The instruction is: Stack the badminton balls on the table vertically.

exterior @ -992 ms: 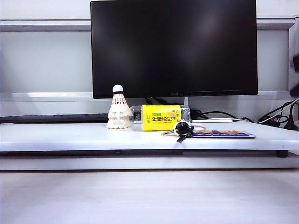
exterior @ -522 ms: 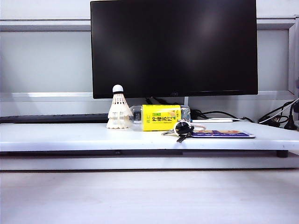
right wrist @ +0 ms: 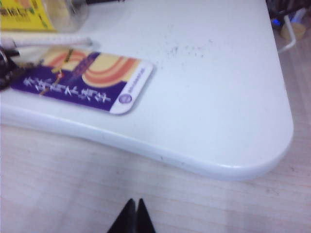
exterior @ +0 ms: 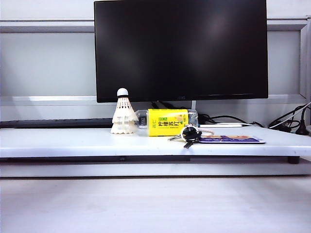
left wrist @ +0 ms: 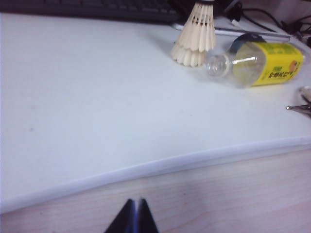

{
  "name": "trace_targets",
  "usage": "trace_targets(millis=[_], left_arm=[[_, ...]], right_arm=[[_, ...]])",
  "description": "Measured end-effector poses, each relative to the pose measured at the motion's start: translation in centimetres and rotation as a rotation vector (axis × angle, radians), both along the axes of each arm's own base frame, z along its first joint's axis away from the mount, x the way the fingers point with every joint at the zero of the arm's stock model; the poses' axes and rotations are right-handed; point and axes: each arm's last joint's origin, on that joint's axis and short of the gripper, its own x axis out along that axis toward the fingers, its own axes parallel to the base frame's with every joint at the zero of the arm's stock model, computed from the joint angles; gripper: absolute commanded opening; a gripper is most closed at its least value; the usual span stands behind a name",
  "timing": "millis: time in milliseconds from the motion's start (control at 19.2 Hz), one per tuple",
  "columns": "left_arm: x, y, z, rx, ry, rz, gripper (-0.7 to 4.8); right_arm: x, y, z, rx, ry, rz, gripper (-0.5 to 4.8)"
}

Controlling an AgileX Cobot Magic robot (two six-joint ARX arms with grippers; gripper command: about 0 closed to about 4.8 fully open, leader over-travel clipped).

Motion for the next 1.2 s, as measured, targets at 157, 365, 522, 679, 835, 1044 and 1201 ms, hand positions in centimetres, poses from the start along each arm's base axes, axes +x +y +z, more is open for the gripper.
trace_targets(millis=[157,365,522,679,835,1044,1201], left_arm=[[0.0,0.0,0.0,0.007,-0.002,-0.002,0.21],[0.0,0.0,-1.1,0.011,0.027,-0.003,0.21],[-0.1,0.0,-2.3,0.01,0.064,-0.002,0.21],[-0.1,0.1,-2.2,0.019,0.058,0.027,0.21],[-0.1,0.2,-2.3,0.029,0.071,0.062,0.22],[-0.1,0.2,-2.4,0.029,0.073,0.062,0.25],[-0.1,0.2,-2.4,0.028,0.08,0.06,0.25]], right_arm=[[0.0,0.0,-0.1,-0.011,0.003,0.002,-0.01],[-0.1,-0.1,-0.4,-0.026,0.038,0.002,-0.01],[-0.3,-0.1,-0.7,-0.04,0.068,0.001,-0.01],[-0.3,-0.1,-0.7,-0.043,0.066,-0.007,-0.01],[-0.2,-0.2,-0.7,-0.048,0.065,-0.021,-0.01],[-0.2,-0.2,-0.7,-0.046,0.065,-0.022,0.0],[-0.2,-0.2,-0.7,-0.045,0.065,-0.022,0.0]])
